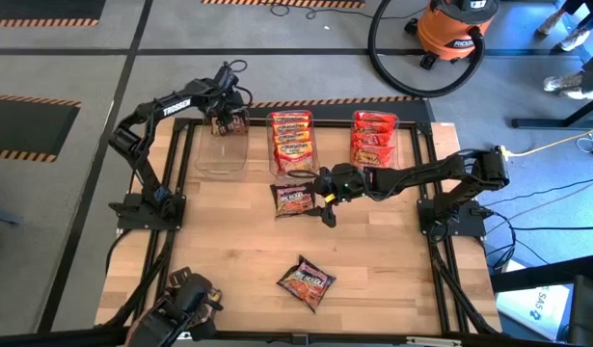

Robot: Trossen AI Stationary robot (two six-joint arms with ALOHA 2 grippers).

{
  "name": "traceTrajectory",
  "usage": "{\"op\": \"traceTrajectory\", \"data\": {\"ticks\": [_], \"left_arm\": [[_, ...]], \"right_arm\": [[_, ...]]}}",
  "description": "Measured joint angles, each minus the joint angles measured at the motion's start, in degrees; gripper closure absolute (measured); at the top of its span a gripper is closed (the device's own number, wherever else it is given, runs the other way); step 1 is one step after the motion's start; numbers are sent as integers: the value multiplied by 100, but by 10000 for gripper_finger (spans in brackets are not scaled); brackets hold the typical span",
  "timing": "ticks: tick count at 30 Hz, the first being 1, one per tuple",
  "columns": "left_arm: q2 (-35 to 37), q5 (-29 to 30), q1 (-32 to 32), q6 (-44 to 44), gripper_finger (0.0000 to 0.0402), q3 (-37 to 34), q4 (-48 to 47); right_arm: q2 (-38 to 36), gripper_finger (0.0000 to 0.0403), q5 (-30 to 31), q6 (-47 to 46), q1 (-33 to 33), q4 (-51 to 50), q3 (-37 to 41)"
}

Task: Sort Maruchan noodles
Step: Put the top right black noodle pack into the left transparent bin

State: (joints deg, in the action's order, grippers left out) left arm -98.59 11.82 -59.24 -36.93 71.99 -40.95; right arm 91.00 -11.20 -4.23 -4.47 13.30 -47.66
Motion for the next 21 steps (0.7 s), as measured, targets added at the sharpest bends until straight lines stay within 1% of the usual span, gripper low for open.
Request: {"op": "traceTrajectory", "data": {"ticks": [8,13,21], "left_arm": [[18,56,112,74,247,0,-84],[220,124,227,49,248,0,-92],[523,122,210,20,248,2,-77]], "right_arm": [[0,95,0,2,0,22,0],[0,95,0,3,0,24,0],[0,95,9,23,0,36,0]]}}
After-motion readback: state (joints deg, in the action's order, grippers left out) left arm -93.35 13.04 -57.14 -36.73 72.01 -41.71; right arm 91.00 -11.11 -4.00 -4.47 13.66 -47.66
